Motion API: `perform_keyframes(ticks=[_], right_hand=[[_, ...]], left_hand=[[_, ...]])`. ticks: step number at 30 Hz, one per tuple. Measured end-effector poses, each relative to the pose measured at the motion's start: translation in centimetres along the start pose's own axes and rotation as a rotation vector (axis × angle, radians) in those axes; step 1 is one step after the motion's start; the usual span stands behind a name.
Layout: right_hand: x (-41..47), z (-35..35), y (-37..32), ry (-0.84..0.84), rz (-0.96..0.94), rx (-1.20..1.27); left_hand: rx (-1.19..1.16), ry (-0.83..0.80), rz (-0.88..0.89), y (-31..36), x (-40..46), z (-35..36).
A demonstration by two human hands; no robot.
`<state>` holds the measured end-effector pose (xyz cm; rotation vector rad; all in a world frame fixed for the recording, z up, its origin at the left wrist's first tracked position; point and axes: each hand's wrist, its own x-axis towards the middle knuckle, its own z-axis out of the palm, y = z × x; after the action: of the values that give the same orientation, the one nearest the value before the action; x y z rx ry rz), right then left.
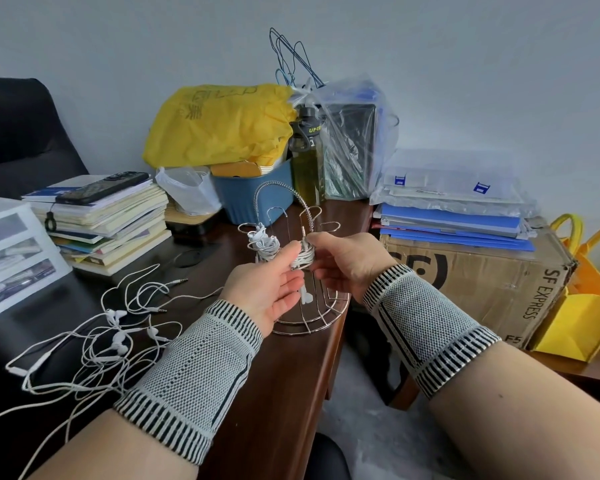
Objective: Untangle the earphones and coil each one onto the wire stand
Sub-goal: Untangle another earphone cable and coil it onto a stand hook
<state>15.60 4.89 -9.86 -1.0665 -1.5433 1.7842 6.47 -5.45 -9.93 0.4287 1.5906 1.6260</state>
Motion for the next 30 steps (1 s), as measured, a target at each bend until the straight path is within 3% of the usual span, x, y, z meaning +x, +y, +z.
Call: perform_keyframes(ticks=[18, 23, 30], right_hand=[[-0.4, 0.2, 0.2, 0.02, -0.132, 0.013], [-0.9, 0.0, 3.6, 0.283, -0.353, -0.092], [-1.6, 2.2, 6.7, 0.236, -0.645, -0.596]], left_hand=[[-0.042, 0.075, 0.076, -0.4, -0.1, 0.0], [0.002, 0.104, 0.038, -2.6, 0.4, -1.5], [0.225, 0.096, 0.217, -5.3, 1.4, -0.8]])
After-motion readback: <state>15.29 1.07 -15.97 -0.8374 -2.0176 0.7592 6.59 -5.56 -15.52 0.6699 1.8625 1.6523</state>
